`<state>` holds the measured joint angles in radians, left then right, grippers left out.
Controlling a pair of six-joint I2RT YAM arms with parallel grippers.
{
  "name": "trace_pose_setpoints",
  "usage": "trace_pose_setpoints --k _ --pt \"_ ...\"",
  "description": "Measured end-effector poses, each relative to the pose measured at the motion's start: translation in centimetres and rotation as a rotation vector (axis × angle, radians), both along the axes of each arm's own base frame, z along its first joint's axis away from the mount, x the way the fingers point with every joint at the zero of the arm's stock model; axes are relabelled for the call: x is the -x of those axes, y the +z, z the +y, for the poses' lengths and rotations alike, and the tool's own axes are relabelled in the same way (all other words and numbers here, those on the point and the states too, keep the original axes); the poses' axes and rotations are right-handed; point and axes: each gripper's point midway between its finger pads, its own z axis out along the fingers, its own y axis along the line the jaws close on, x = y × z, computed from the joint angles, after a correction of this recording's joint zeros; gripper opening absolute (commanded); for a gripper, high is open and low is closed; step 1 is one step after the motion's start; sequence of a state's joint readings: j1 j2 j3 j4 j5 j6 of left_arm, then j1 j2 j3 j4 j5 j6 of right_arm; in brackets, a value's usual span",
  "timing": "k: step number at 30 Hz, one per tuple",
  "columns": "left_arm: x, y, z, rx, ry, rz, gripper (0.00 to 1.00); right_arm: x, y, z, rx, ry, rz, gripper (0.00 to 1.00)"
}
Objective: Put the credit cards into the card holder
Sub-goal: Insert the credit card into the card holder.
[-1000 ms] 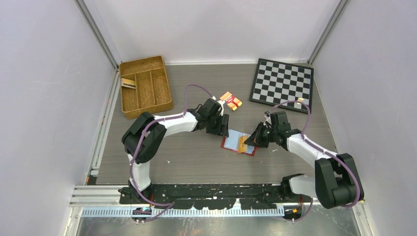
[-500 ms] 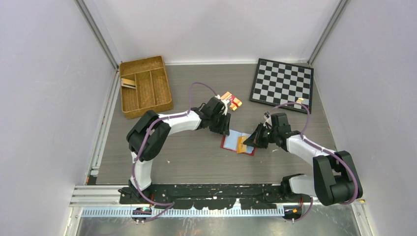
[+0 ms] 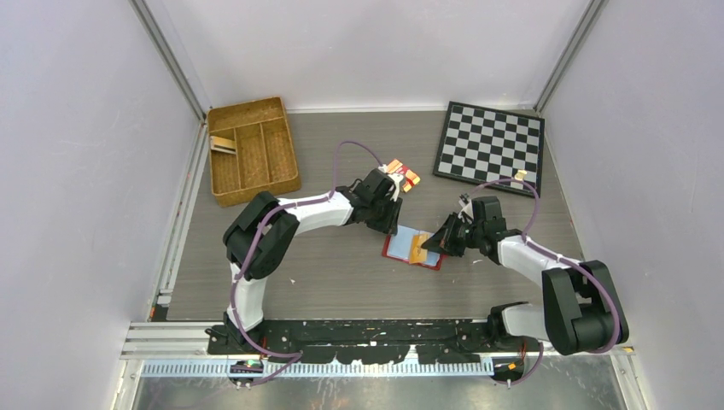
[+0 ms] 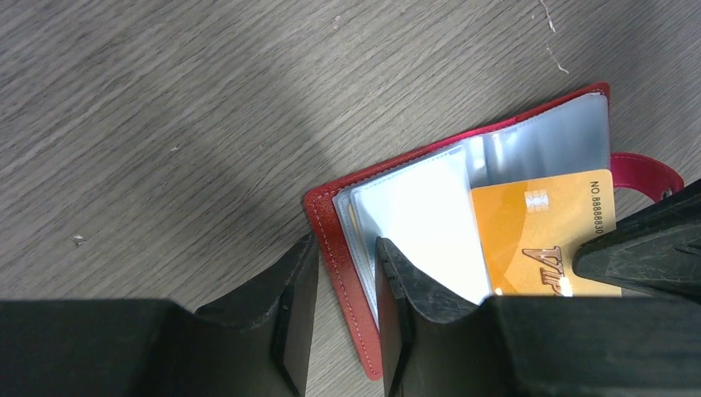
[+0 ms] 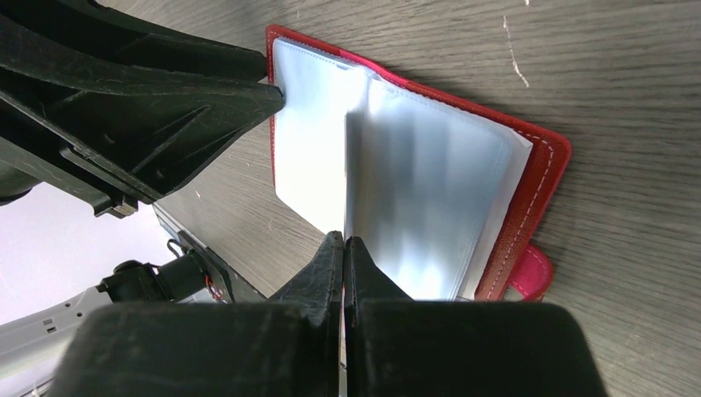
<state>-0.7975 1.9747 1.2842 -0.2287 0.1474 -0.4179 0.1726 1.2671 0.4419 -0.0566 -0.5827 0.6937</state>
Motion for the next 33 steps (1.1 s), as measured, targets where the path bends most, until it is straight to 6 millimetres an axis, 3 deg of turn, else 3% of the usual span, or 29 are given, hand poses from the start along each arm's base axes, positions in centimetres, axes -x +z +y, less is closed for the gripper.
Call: trace_pose_setpoints --k 33 --pt "-0.1 0.0 0.0 0.001 -0.002 -0.007 0.25 -0.9 -1.2 0.0 -0.065 -0.041 -0.022 0.01"
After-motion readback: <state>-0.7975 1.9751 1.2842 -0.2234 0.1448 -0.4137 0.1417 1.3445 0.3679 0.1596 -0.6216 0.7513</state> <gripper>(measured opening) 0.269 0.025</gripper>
